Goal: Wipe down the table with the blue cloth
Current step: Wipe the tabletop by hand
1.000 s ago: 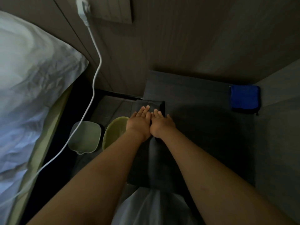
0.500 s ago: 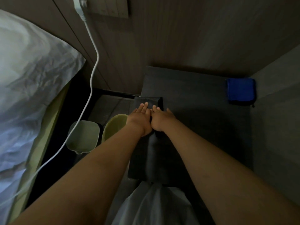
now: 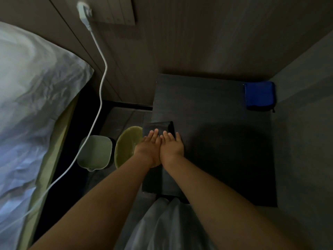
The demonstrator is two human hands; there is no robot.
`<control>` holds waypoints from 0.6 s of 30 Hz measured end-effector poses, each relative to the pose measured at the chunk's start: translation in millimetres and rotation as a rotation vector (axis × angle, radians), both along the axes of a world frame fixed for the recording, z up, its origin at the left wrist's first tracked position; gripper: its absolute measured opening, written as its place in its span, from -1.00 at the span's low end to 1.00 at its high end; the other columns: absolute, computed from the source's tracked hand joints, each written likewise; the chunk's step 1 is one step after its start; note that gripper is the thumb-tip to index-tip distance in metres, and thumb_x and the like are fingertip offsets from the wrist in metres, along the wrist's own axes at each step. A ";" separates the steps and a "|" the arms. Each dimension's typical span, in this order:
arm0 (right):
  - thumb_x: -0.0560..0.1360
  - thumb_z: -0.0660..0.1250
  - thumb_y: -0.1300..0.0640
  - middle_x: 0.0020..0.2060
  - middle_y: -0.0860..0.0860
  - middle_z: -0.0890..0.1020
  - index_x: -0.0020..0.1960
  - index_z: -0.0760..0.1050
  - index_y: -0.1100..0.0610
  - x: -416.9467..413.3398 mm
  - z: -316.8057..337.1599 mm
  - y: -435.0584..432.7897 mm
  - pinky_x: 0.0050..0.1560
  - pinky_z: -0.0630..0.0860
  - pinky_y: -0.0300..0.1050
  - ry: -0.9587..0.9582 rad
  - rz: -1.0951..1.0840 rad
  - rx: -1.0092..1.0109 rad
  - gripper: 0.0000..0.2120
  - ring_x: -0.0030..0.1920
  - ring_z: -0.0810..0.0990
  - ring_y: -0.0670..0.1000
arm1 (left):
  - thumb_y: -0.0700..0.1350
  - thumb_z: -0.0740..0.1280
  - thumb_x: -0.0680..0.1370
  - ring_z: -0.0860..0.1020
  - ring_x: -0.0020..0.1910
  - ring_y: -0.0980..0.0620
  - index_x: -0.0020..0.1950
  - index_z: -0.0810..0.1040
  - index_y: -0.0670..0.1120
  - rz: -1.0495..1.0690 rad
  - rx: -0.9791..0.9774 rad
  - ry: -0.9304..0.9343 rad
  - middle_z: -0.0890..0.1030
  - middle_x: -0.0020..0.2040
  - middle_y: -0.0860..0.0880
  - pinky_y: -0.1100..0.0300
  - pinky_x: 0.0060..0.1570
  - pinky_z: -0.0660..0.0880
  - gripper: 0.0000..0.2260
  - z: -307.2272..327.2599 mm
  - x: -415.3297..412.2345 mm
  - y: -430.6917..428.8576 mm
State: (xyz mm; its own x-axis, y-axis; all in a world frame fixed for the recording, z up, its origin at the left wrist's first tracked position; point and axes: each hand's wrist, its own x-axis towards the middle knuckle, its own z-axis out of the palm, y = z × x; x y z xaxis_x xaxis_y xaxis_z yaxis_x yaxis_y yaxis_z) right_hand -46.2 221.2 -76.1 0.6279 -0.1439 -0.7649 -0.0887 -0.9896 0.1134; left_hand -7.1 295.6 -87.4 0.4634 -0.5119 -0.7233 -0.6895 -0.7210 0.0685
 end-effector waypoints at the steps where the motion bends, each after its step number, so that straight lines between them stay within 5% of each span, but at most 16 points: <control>1: 0.55 0.27 0.03 0.56 0.13 -0.15 0.56 -0.21 0.19 -1.4 0.7 -0.3 0.49 -0.22 0.16 -0.008 0.011 -0.006 -0.17 0.56 -0.15 0.11 | 0.11 0.18 0.58 -0.20 0.55 -0.09 0.56 -0.22 -0.14 0.006 -0.009 0.006 -0.26 0.56 -0.17 0.02 0.52 -0.08 -0.24 -0.2 0.0 -0.3; 12: 0.60 0.16 0.01 0.56 0.10 -0.17 0.56 -0.22 0.18 -12.7 2.7 -27.5 0.49 -0.23 0.14 -0.007 -0.020 0.036 -0.26 0.56 -0.14 0.07 | 0.14 0.20 0.57 -0.20 0.55 -0.10 0.56 -0.19 -0.15 0.015 -0.039 0.045 -0.23 0.56 -0.18 0.03 0.51 -0.11 -0.22 -1.1 -10.9 -23.2; 18: 0.55 0.27 0.04 0.56 0.09 -0.17 0.56 -0.23 0.15 -33.5 -3.5 -56.8 0.50 -0.20 0.15 0.016 -0.034 -0.016 -0.17 0.56 -0.15 0.07 | 0.14 0.20 0.56 -0.21 0.55 -0.10 0.56 -0.21 -0.12 -0.019 -0.054 0.040 -0.24 0.56 -0.17 0.03 0.49 -0.13 -0.21 -3.2 -30.6 -55.7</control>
State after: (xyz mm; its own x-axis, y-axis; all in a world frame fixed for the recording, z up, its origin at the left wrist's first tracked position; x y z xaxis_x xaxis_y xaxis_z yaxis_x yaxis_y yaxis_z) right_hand -79.7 164.4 -79.6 0.6101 -0.1774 -0.7722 -0.1200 -0.9841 0.1313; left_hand -37.7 240.0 -90.6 0.4247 -0.5589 -0.7122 -0.6988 -0.7025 0.1346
